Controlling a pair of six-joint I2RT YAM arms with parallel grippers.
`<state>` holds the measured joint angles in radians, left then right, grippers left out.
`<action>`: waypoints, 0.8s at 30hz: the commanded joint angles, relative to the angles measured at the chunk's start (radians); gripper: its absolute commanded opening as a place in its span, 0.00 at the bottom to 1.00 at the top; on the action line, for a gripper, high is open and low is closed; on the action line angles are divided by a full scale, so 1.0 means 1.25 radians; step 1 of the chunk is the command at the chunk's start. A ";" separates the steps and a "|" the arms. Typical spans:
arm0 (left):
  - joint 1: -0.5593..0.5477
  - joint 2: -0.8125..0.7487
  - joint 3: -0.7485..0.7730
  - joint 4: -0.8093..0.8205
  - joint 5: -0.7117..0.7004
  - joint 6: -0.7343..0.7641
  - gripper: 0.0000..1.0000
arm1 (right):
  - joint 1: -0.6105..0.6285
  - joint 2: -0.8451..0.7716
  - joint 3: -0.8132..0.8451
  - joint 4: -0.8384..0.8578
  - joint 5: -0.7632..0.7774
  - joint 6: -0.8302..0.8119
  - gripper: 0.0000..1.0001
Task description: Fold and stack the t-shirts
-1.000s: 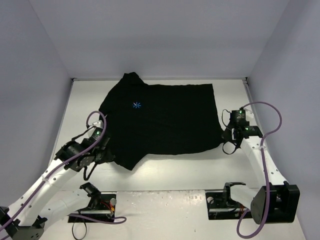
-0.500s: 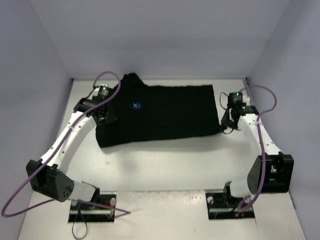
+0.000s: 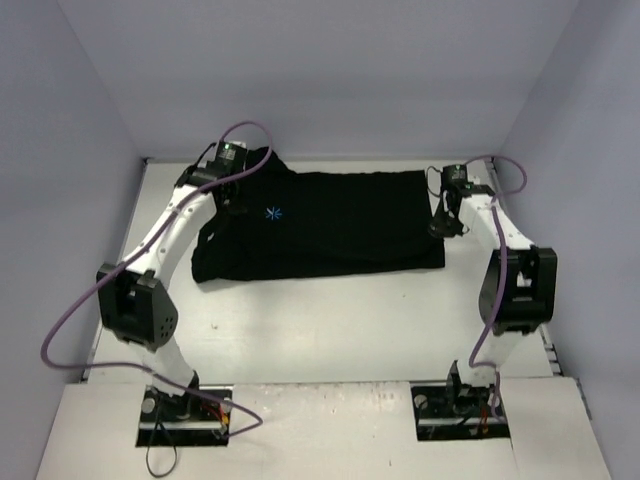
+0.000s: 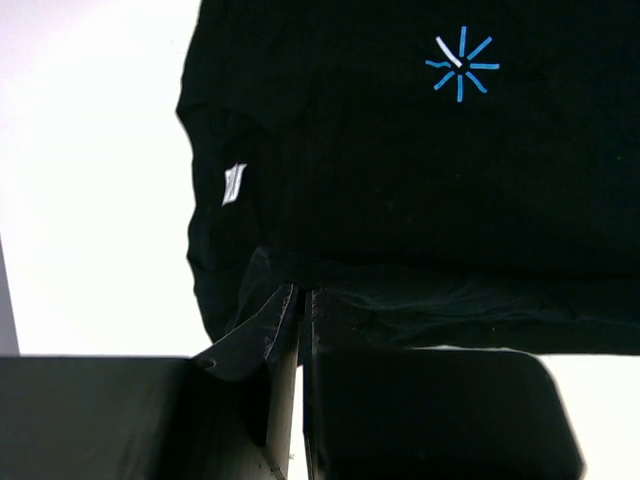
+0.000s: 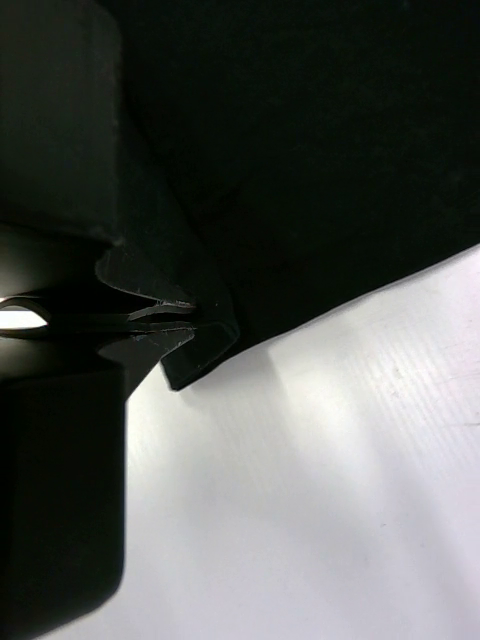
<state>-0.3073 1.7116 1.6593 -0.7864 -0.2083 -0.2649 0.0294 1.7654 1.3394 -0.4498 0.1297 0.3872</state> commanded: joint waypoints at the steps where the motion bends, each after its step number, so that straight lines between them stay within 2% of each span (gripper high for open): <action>1: 0.005 0.028 0.052 0.042 -0.005 0.046 0.00 | 0.012 0.058 0.071 0.019 0.012 -0.009 0.00; 17: 0.011 0.111 0.081 0.111 -0.035 0.064 0.00 | 0.023 0.196 0.193 0.021 0.009 -0.013 0.00; 21: 0.023 0.149 0.107 0.118 -0.034 0.052 0.01 | 0.022 0.221 0.231 0.020 -0.001 -0.013 0.11; 24: 0.037 0.176 0.140 0.125 -0.001 0.040 0.15 | 0.019 0.212 0.260 0.020 -0.014 -0.021 0.26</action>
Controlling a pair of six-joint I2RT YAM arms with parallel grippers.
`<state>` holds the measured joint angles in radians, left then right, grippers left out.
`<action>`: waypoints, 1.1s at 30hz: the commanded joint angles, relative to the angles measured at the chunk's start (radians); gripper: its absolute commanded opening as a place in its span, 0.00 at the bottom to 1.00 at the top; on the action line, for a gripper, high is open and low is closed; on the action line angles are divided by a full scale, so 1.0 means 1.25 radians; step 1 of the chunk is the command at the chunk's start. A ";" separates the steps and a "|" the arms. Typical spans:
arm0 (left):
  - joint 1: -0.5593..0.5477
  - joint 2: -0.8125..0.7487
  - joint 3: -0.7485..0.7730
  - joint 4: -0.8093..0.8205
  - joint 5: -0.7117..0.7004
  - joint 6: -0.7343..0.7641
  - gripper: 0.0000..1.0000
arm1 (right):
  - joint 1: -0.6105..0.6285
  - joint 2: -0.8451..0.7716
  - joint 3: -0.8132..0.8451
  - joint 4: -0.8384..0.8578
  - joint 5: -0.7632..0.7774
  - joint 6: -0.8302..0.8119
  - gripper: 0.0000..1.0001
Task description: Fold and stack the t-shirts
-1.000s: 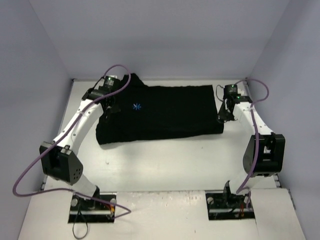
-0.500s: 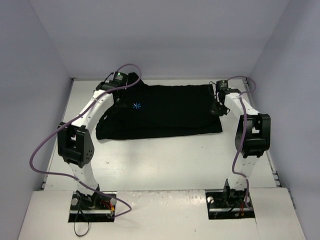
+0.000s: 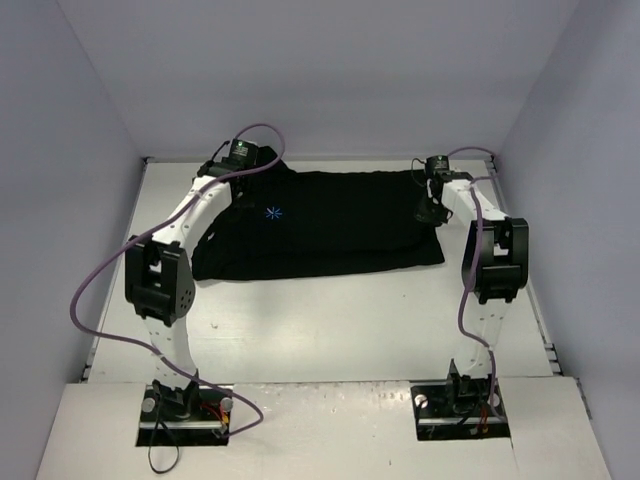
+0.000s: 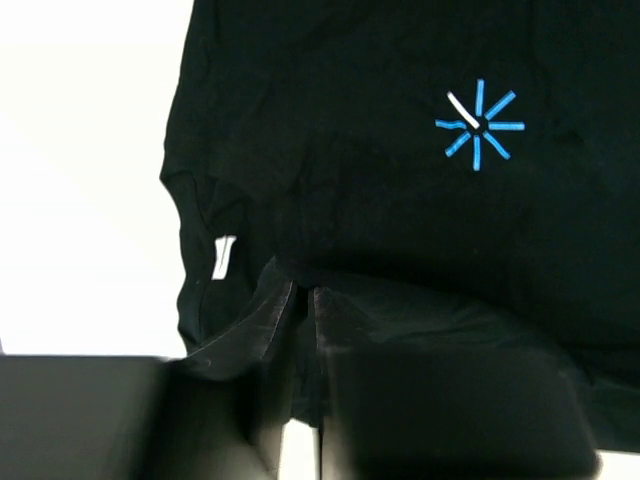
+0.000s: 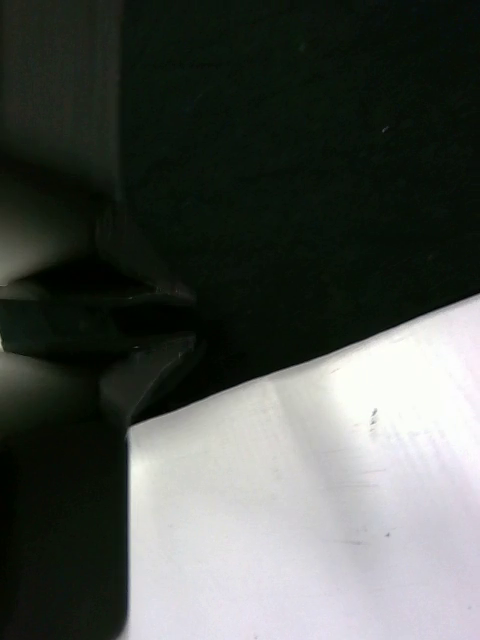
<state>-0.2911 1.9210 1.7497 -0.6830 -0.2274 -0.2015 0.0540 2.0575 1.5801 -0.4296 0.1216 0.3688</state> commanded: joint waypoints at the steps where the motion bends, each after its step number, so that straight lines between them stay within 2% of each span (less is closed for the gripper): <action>1: 0.026 0.016 0.095 0.041 0.020 -0.011 0.20 | -0.003 -0.030 0.084 0.003 -0.012 -0.009 0.31; 3: 0.028 0.026 0.139 0.042 0.032 -0.008 0.32 | -0.009 -0.048 0.103 0.003 -0.014 -0.013 0.38; 7: 0.030 0.004 0.185 0.038 0.045 -0.011 0.59 | -0.025 -0.102 0.090 0.002 -0.026 -0.017 0.41; 9: 0.030 -0.038 0.162 0.038 0.047 -0.022 0.65 | -0.028 -0.134 0.048 0.002 -0.029 -0.015 0.41; 11: 0.031 -0.090 0.098 0.036 0.033 -0.040 0.65 | -0.030 -0.179 -0.001 0.003 -0.030 -0.013 0.41; 14: 0.032 -0.209 -0.048 0.037 -0.006 -0.079 0.65 | -0.032 -0.226 -0.081 0.006 -0.039 -0.012 0.41; 17: 0.037 -0.276 -0.194 0.040 -0.016 -0.118 0.65 | -0.032 -0.250 -0.149 0.022 -0.053 -0.009 0.41; 21: 0.058 -0.287 -0.330 0.047 -0.025 -0.124 0.65 | -0.032 -0.253 -0.230 0.071 -0.071 -0.002 0.39; 26: 0.101 -0.272 -0.391 0.052 -0.028 -0.108 0.63 | -0.032 -0.253 -0.318 0.173 -0.088 0.003 0.37; 33: 0.129 -0.308 -0.463 0.061 0.004 -0.077 0.61 | -0.032 -0.246 -0.385 0.242 -0.116 -0.008 0.35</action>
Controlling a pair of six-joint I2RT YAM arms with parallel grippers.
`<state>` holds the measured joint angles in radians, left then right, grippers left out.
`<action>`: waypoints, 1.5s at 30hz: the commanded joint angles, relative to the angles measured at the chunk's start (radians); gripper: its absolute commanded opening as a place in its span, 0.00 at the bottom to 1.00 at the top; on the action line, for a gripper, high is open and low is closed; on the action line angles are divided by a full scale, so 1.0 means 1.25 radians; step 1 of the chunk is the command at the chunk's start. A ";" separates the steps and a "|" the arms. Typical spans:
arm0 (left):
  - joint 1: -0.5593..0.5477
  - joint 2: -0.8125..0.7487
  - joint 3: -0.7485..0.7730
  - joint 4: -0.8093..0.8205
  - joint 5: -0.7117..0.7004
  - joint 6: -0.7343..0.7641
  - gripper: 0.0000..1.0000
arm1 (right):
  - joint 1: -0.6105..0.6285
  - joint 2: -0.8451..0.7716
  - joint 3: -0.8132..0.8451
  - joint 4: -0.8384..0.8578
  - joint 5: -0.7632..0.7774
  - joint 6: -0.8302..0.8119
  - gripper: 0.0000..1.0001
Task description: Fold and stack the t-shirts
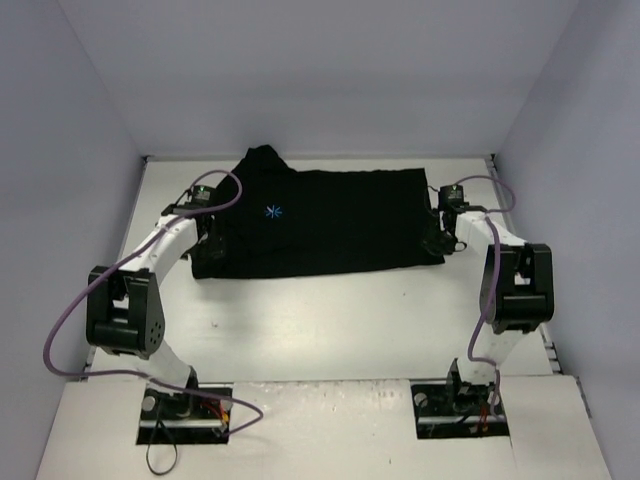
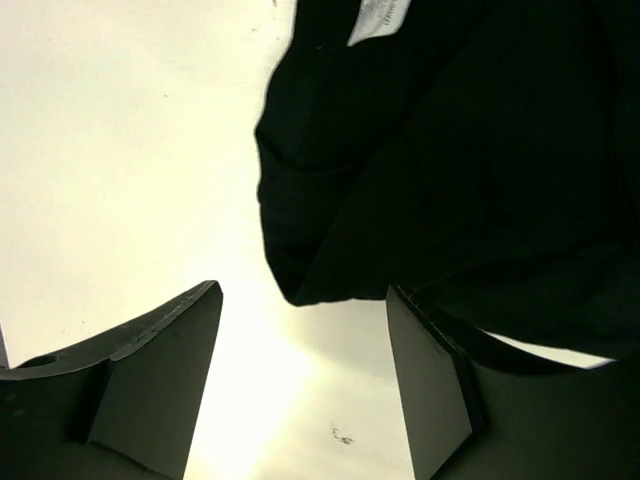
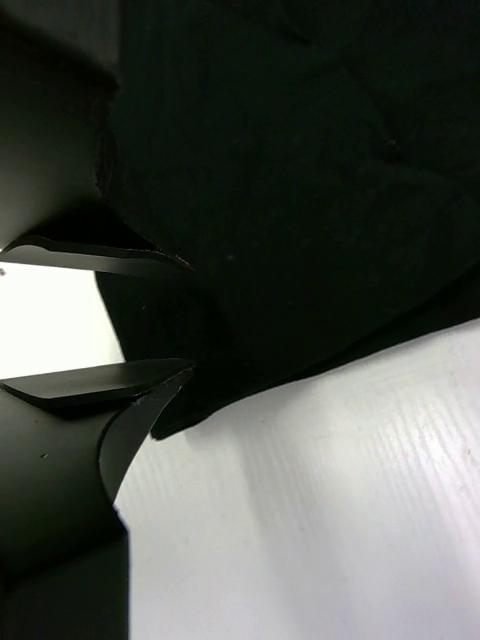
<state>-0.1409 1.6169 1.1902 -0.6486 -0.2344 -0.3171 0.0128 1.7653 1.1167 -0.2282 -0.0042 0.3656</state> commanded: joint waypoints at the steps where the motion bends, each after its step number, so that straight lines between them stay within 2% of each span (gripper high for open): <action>1: 0.011 -0.069 -0.030 0.038 0.016 0.014 0.60 | 0.002 -0.010 -0.018 0.084 -0.013 -0.007 0.35; 8: 0.030 -0.117 -0.119 0.068 0.023 0.024 0.44 | 0.001 -0.010 -0.034 0.102 -0.029 -0.019 0.35; 13: 0.042 -0.130 -0.153 0.115 0.055 0.049 0.44 | 0.001 -0.014 -0.042 0.109 -0.043 -0.025 0.35; 20: 0.066 -0.062 -0.147 0.160 0.067 0.077 0.42 | 0.000 -0.006 -0.050 0.120 -0.048 -0.040 0.34; 23: 0.080 -0.038 -0.142 0.181 0.087 0.081 0.37 | -0.004 -0.003 -0.056 0.124 -0.050 -0.043 0.34; 26: 0.088 -0.016 -0.135 0.180 0.106 0.077 0.27 | -0.007 0.000 -0.062 0.128 -0.054 -0.045 0.34; 30: 0.102 0.019 -0.099 0.123 0.054 0.079 0.05 | -0.007 -0.001 -0.071 0.131 -0.052 -0.050 0.33; 33: 0.133 0.032 -0.068 0.074 0.008 0.074 0.00 | -0.034 -0.001 -0.078 0.132 -0.045 -0.048 0.33; 39: 0.150 0.051 0.011 -0.040 -0.111 0.052 0.00 | -0.054 -0.010 -0.091 0.129 -0.025 -0.042 0.33; 40: 0.150 0.054 0.023 -0.056 -0.116 0.045 0.03 | -0.054 -0.016 -0.091 0.129 -0.024 -0.041 0.33; 44: 0.148 0.031 0.055 -0.100 -0.075 0.027 0.27 | -0.040 -0.074 -0.088 0.125 -0.016 -0.032 0.33; 45: 0.148 0.011 0.058 -0.103 -0.065 0.019 0.39 | -0.031 -0.083 -0.088 0.125 -0.016 -0.030 0.33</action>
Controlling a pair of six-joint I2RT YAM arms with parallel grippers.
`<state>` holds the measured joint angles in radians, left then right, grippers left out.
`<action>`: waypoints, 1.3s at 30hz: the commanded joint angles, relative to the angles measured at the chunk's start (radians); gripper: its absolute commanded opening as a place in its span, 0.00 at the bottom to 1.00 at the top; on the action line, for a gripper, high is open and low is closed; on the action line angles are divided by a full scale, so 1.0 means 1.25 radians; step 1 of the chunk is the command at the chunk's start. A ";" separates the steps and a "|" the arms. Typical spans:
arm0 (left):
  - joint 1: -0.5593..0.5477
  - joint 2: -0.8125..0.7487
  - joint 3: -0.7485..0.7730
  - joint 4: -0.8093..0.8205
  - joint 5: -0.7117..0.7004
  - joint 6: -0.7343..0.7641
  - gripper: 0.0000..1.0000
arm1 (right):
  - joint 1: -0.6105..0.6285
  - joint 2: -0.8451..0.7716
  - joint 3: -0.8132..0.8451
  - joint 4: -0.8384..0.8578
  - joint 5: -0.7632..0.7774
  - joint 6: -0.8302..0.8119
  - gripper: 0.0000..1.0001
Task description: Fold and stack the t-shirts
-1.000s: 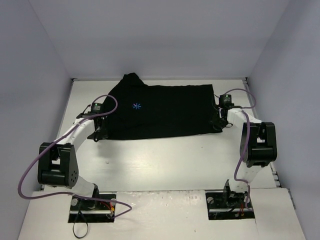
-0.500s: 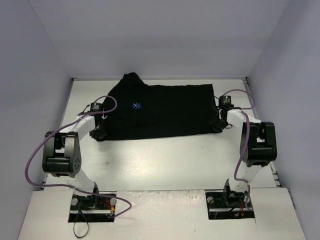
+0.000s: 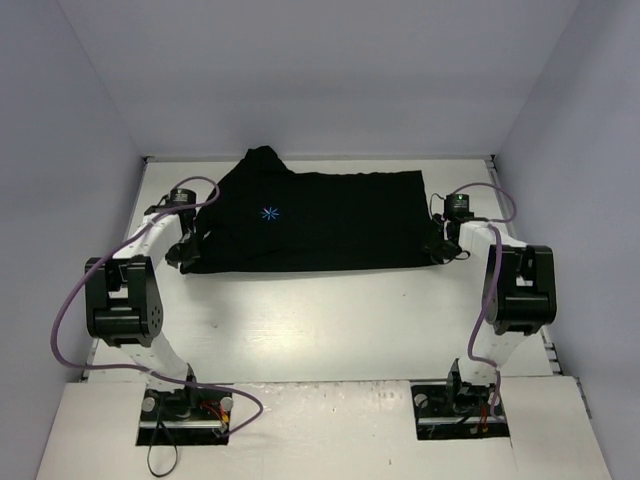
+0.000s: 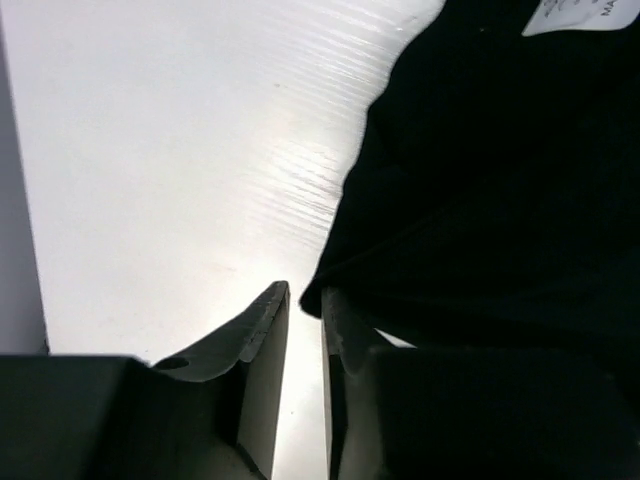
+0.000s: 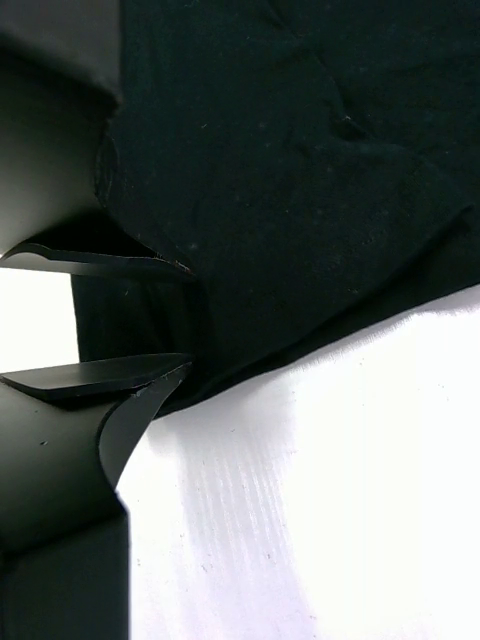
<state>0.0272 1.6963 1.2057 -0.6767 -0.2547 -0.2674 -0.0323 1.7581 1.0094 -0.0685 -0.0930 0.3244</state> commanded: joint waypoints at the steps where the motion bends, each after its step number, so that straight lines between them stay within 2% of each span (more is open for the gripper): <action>1: 0.014 -0.066 0.047 -0.085 -0.034 -0.024 0.46 | 0.010 -0.091 -0.001 -0.006 0.054 0.007 0.33; 4: 0.014 -0.101 0.050 -0.109 -0.005 -0.037 0.62 | 0.021 -0.123 0.001 -0.019 0.052 0.016 0.33; 11: 0.009 -0.135 0.043 -0.113 0.099 -0.091 0.63 | 0.053 -0.151 -0.013 -0.040 0.066 0.039 0.34; 15: -0.021 -0.076 0.043 -0.061 0.149 -0.115 0.57 | 0.072 -0.113 0.001 -0.036 0.045 0.039 0.33; 18: -0.075 -0.009 0.054 -0.006 0.162 -0.130 0.54 | 0.071 -0.052 0.019 -0.034 0.024 0.047 0.33; 22: -0.075 0.092 0.064 0.006 0.173 -0.146 0.47 | 0.068 -0.023 0.006 -0.029 0.031 0.060 0.32; 25: -0.075 0.107 0.036 0.006 0.166 -0.148 0.42 | 0.058 -0.021 -0.028 -0.029 0.043 0.058 0.31; 31: -0.055 0.025 -0.101 0.000 0.156 -0.144 0.40 | 0.006 -0.091 -0.123 -0.063 0.022 0.087 0.31; 39: -0.032 -0.152 -0.200 -0.070 0.130 -0.127 0.40 | 0.017 -0.253 -0.208 -0.181 0.033 0.116 0.32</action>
<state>-0.0316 1.6215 0.9762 -0.6705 -0.0359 -0.4462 -0.0138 1.5707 0.8059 -0.1325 -0.0889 0.4390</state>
